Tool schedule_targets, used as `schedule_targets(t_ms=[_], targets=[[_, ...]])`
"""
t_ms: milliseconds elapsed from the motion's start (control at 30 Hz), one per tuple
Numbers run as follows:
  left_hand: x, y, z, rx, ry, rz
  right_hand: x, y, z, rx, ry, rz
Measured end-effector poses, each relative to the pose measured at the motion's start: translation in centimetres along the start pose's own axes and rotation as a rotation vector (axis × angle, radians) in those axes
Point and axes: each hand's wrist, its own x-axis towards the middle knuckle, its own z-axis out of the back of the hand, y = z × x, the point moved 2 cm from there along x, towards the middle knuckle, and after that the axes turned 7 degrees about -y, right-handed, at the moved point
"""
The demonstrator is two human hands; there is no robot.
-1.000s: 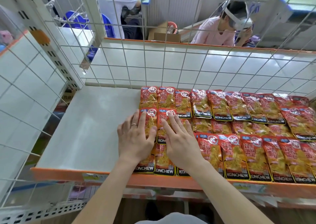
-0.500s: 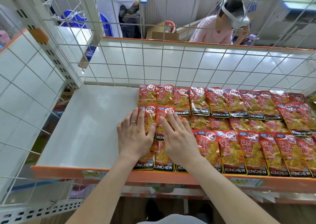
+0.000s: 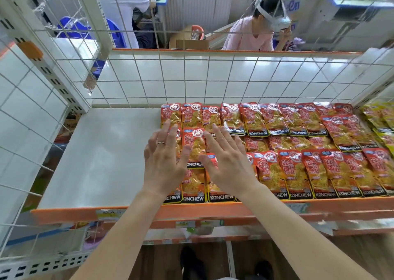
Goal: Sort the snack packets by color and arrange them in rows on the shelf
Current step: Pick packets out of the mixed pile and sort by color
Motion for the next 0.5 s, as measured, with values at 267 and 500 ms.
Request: schedule_targets(t_ms=[267, 500], targets=[[-1.8, -10.5, -1.4, 0.051, -0.003, -0.239, -5.0, -6.9, 7.3, 0.010, -0.150, -0.075], [-6.9, -25.9, -6.1, 0.031, 0.045, -0.393, -15.5, -18.4, 15.5, -0.054, -0.248, -0.213]])
